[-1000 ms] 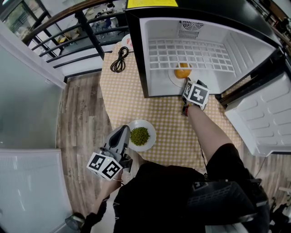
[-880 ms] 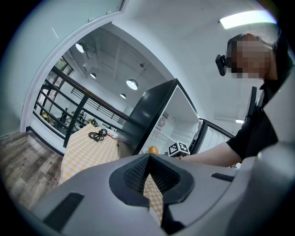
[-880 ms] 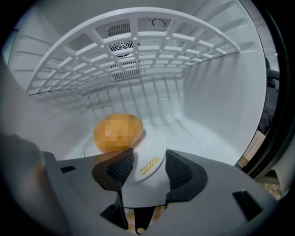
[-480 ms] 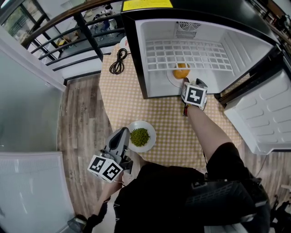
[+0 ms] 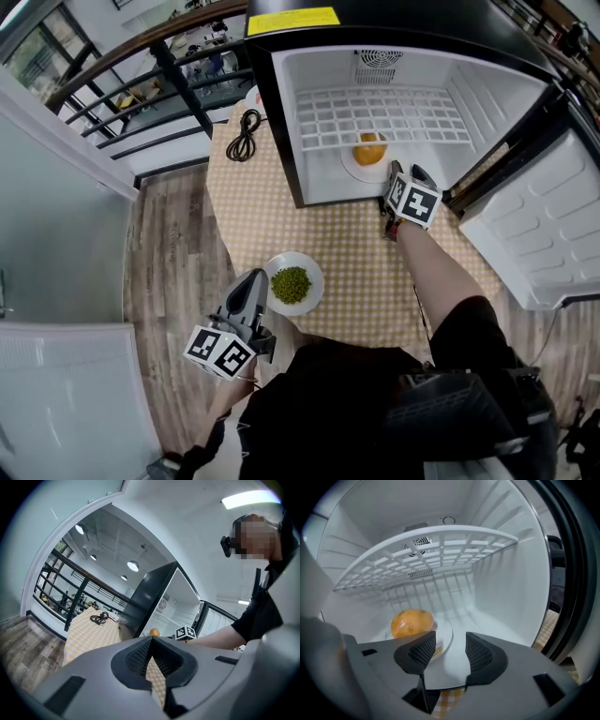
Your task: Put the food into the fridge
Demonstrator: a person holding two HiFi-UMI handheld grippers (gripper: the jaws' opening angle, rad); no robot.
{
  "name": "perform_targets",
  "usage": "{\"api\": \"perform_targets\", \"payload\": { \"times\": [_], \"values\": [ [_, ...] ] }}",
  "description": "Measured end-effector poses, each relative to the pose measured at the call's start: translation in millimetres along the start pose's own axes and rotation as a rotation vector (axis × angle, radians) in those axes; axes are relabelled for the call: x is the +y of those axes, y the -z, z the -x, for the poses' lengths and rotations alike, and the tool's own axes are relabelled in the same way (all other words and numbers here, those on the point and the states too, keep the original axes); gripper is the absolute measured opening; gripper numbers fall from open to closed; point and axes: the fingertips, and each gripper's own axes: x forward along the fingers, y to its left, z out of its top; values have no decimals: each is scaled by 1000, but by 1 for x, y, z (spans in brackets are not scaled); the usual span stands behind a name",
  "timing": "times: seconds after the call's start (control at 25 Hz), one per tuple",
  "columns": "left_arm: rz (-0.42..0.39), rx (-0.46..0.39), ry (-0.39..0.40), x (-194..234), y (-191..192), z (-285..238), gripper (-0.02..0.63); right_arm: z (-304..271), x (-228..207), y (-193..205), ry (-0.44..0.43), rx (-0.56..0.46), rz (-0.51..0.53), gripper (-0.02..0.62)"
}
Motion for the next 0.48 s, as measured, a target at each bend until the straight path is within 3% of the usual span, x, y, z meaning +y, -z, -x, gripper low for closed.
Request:
{"api": "perform_targets", "payload": {
  "times": [0.28, 0.48],
  "values": [
    [-39, 3, 44, -18, -8, 4, 12, 30, -20, 2, -18, -23, -75, 34],
    [-62, 9, 109, -42, -7, 8, 12, 66, -21, 15, -130, 9, -201, 18]
  ]
}}
